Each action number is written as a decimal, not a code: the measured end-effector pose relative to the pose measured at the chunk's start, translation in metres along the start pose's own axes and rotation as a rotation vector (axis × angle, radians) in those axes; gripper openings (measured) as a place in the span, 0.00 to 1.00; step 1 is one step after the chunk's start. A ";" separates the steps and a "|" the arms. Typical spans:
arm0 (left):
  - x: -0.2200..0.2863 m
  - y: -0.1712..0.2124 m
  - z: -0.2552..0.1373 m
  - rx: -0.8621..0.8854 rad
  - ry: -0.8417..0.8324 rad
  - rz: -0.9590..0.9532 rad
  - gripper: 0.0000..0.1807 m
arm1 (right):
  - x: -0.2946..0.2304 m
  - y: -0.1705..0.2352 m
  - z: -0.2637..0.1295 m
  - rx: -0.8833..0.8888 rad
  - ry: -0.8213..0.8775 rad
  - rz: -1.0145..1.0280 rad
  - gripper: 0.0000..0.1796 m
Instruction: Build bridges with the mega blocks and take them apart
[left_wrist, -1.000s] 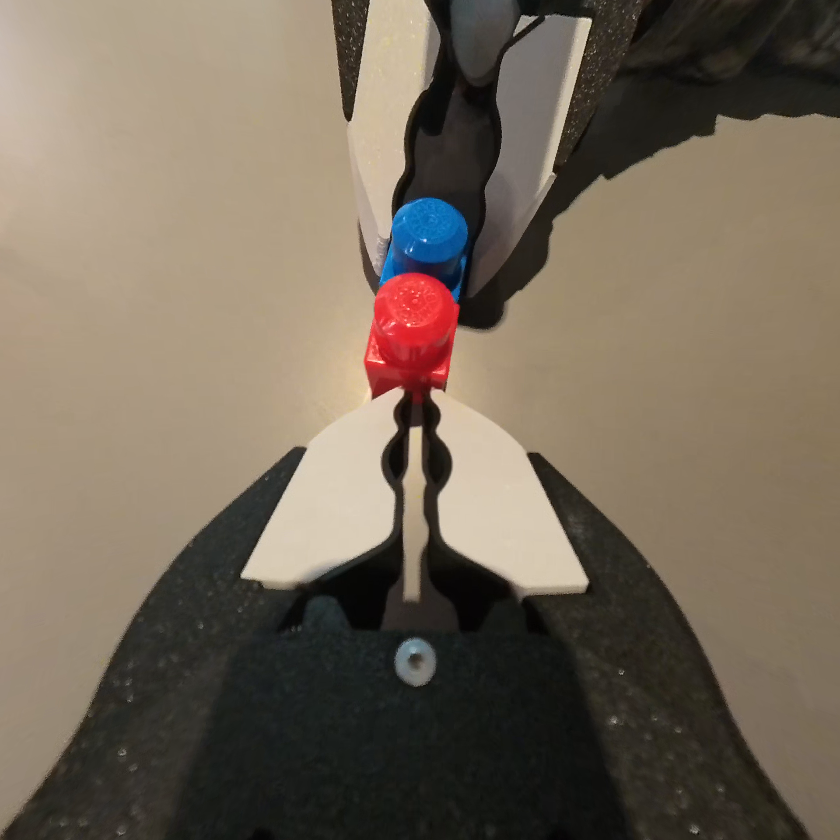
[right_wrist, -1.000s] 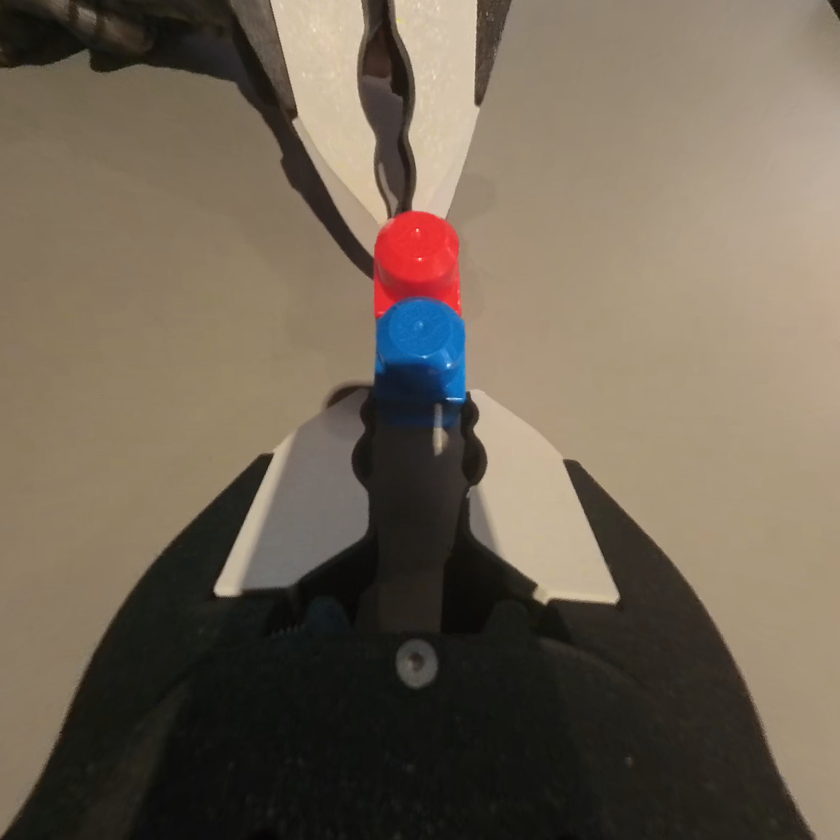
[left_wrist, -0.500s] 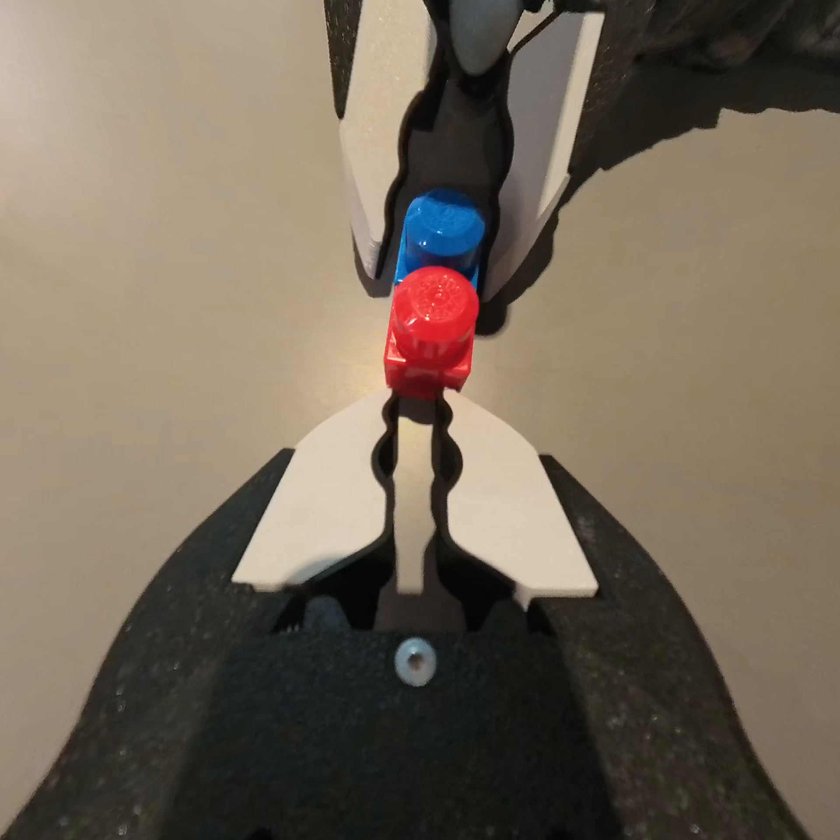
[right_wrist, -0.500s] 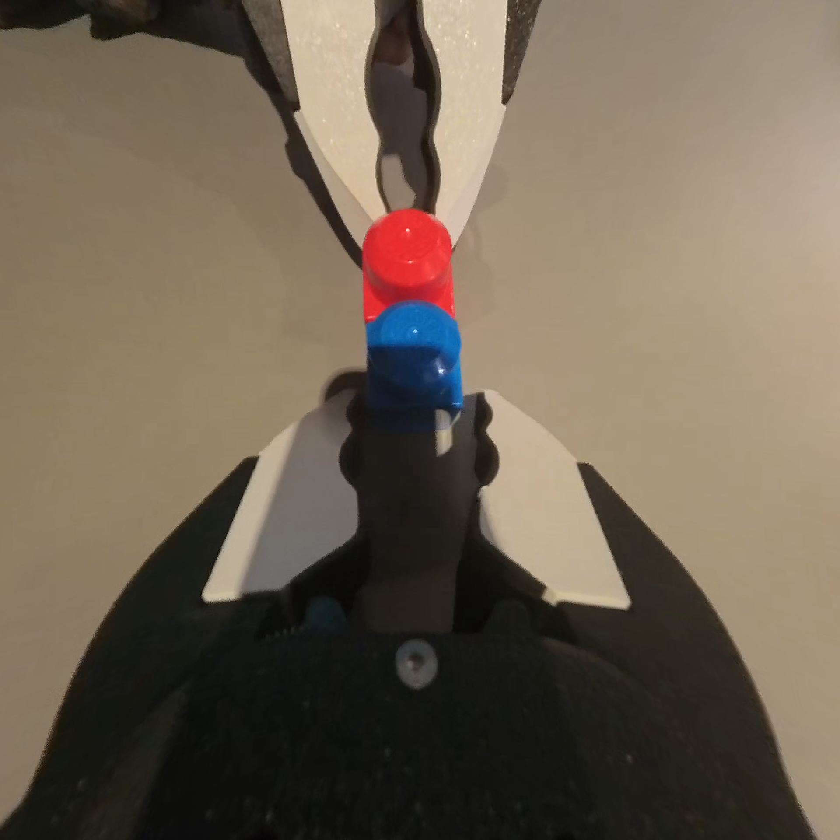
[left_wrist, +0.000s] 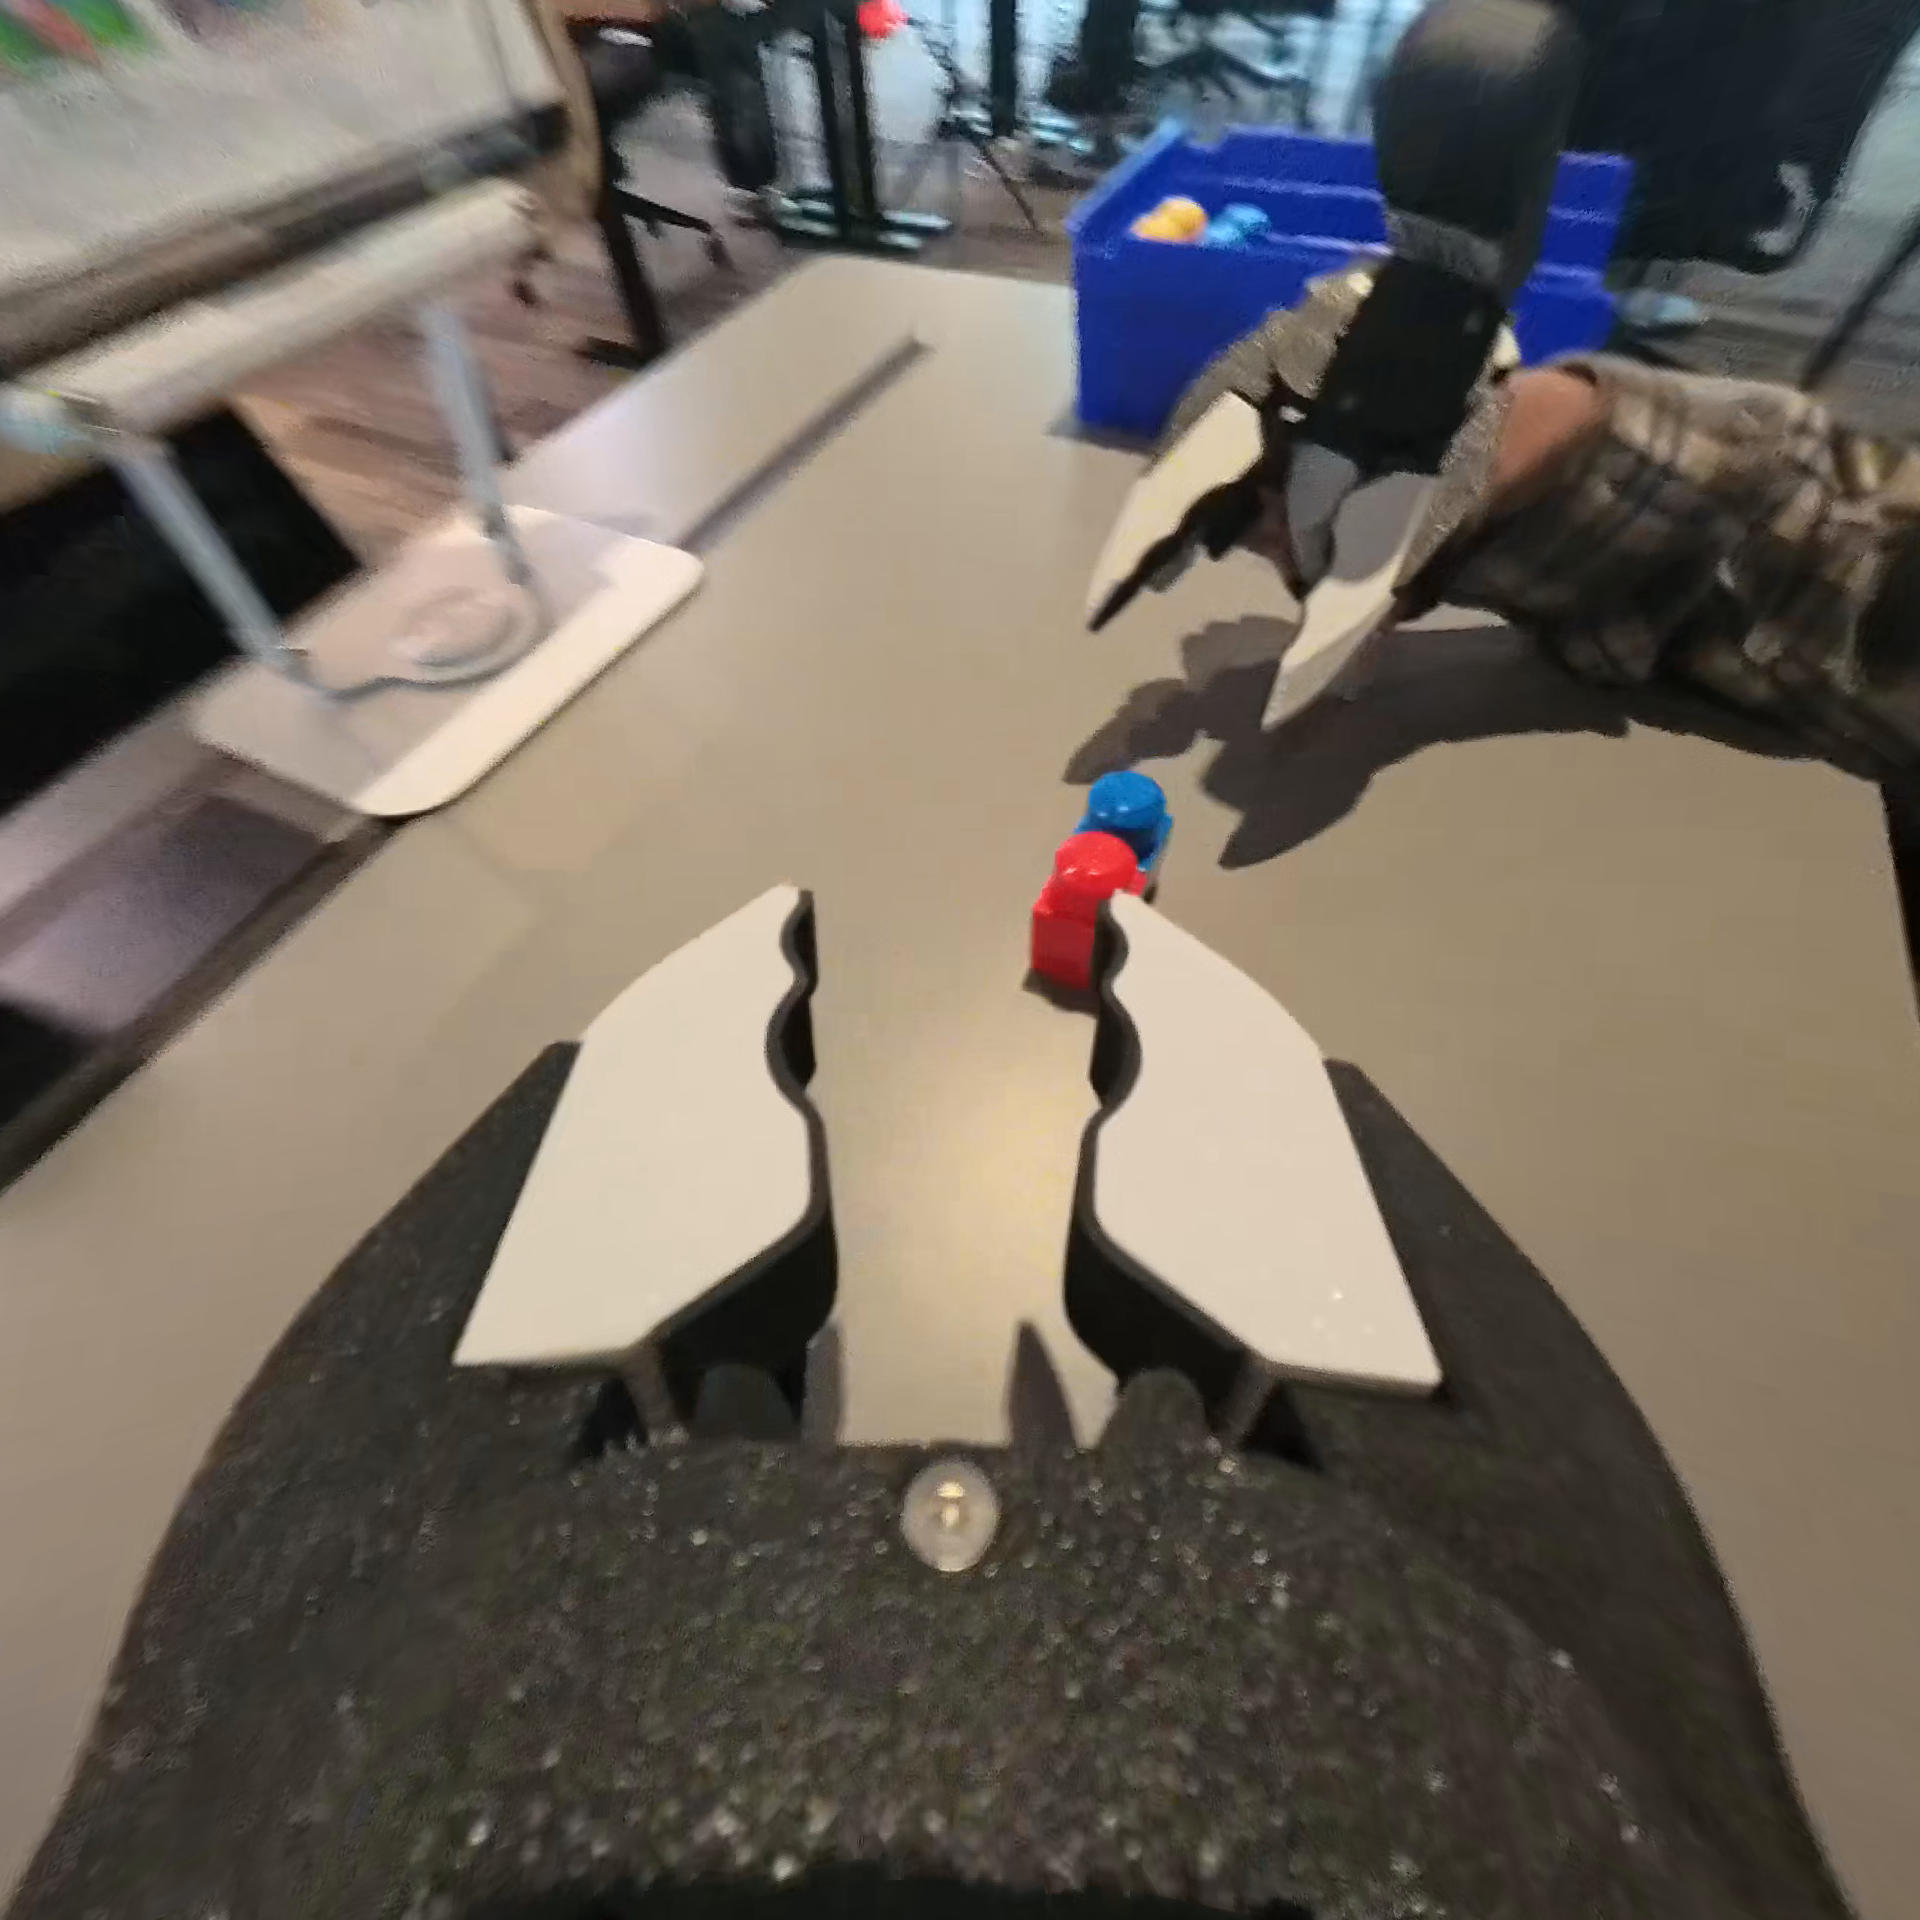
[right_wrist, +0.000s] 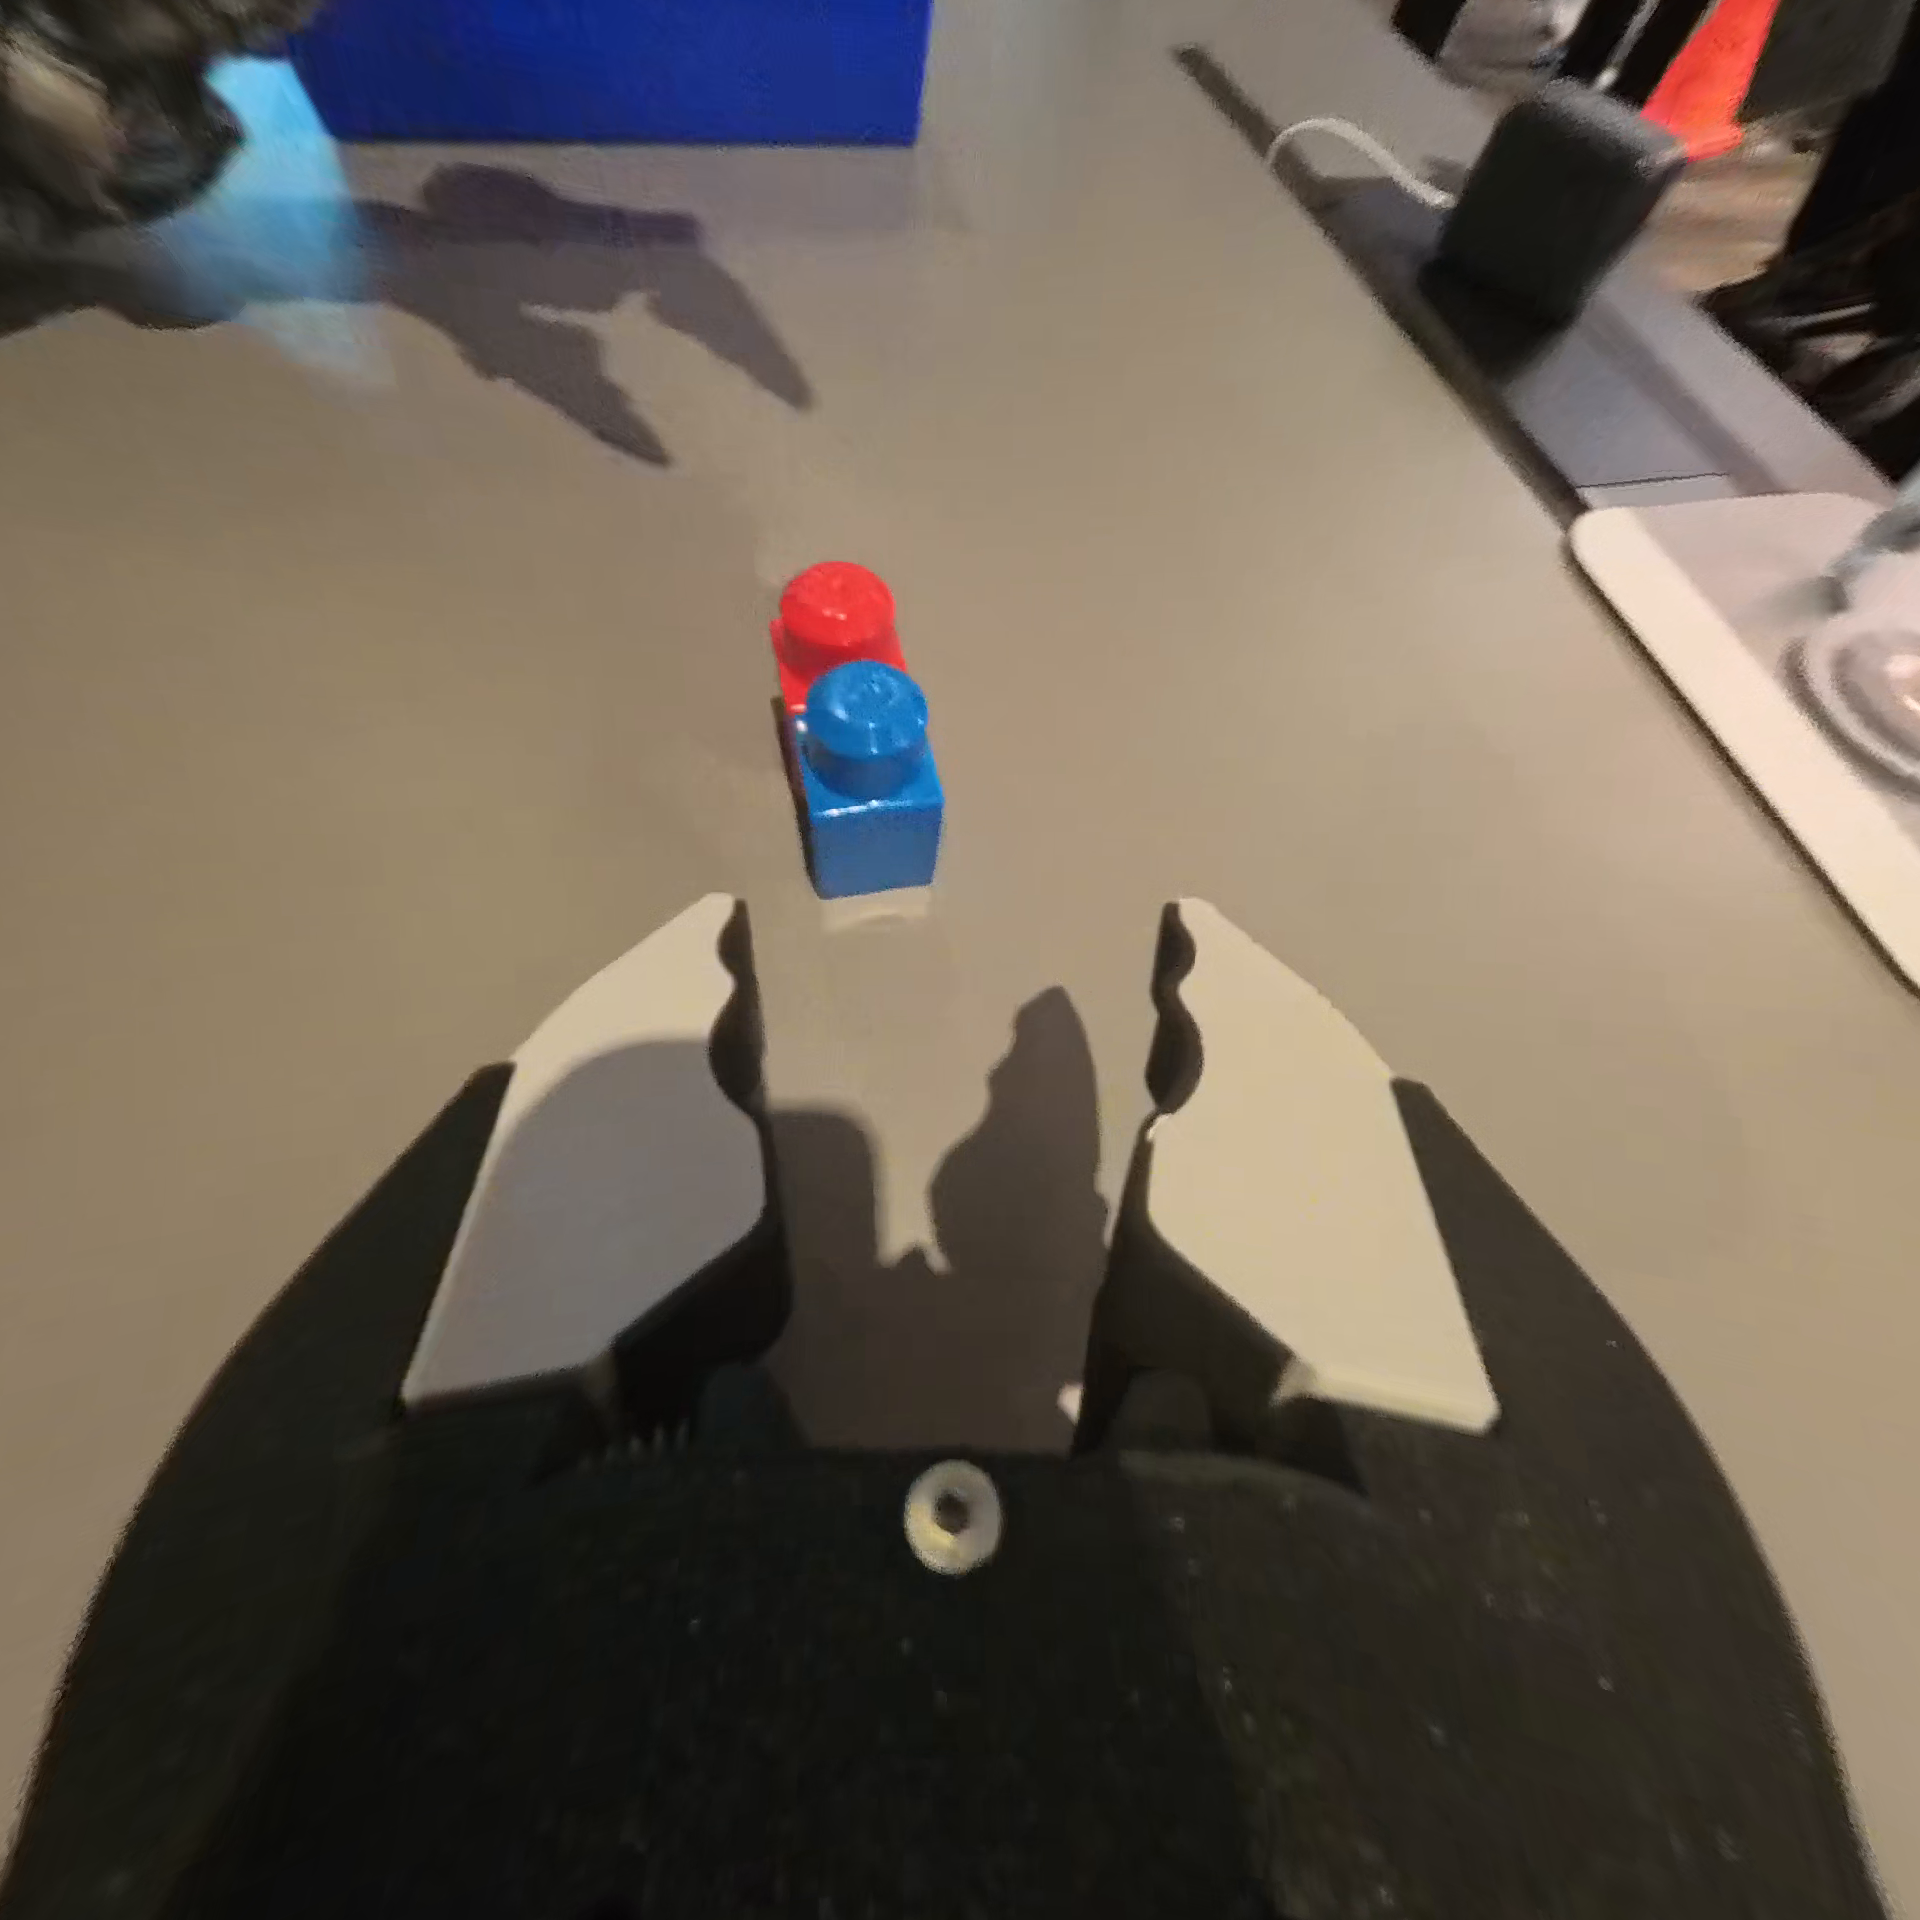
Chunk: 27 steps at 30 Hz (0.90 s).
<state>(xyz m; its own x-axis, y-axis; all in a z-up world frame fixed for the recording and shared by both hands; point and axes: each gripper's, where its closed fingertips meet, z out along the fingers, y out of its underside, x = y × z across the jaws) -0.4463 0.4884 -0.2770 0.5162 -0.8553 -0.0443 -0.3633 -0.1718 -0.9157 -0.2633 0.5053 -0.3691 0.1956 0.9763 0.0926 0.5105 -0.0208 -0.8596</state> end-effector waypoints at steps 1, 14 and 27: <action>-0.006 -0.007 -0.022 0.017 -0.057 -0.005 0.30 | 0.002 0.001 -0.006 0.018 0.022 0.009 0.41; -0.110 0.104 -0.290 -0.320 -0.593 -0.315 0.28 | -0.004 -0.014 -0.035 0.209 0.067 0.050 0.40; -0.090 0.141 -0.308 -0.331 -0.507 -0.529 0.29 | -0.007 0.003 -0.026 0.131 0.030 0.051 0.38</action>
<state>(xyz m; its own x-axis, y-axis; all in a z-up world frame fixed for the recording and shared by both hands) -0.7830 0.3900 -0.2791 0.9449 -0.3071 0.1136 -0.1418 -0.6964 -0.7035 -0.2411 0.4930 -0.3593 0.2445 0.9677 0.0608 0.3857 -0.0395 -0.9218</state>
